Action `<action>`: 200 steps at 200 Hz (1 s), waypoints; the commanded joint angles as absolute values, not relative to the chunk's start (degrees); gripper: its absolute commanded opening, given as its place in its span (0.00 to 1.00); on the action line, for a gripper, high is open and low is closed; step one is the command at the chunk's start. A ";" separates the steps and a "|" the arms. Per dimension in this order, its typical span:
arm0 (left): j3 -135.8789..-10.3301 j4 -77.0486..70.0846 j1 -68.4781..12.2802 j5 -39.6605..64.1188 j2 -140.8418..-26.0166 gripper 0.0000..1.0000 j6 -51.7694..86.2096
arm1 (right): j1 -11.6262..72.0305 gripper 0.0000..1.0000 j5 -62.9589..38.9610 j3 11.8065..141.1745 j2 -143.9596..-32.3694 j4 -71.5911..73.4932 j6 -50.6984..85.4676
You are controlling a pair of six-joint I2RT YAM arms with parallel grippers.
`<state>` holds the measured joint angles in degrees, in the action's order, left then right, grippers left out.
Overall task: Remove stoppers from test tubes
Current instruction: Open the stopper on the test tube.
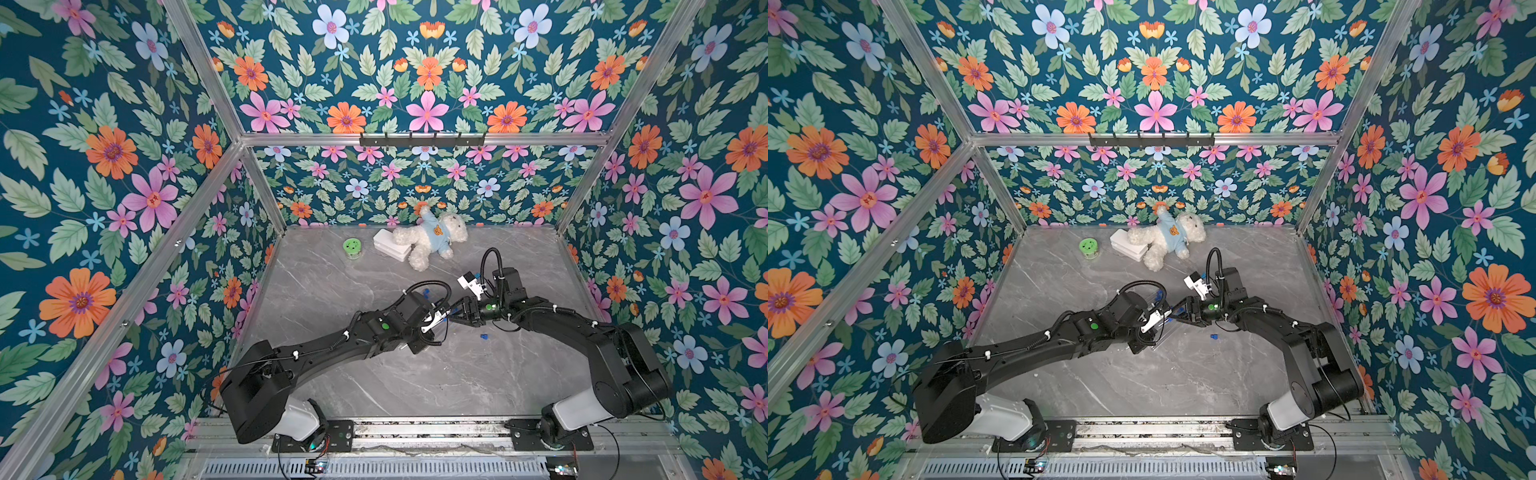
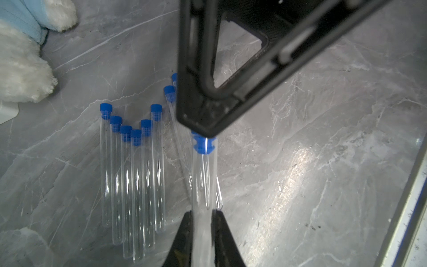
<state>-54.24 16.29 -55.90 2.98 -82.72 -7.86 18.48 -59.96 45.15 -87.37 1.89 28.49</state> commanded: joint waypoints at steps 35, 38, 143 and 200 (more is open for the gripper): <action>-54.40 13.84 -56.34 3.60 -83.59 0.08 -8.96 | 18.75 0.57 -61.07 45.57 -88.24 2.31 28.19; -54.40 13.76 -56.34 3.60 -83.62 0.08 -8.96 | 18.79 0.55 -60.95 45.59 -88.24 2.09 28.02; -54.27 13.45 -56.34 3.19 -84.33 0.06 -9.20 | 19.15 0.39 -59.77 46.14 -88.86 -0.01 26.34; -54.27 13.45 -56.34 2.98 -84.26 0.06 -9.32 | 19.45 0.31 -59.68 46.40 -89.03 -0.71 25.90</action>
<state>-54.06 14.57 -56.29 3.18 -84.40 -8.29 19.25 -59.70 46.00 -88.77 -0.27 26.81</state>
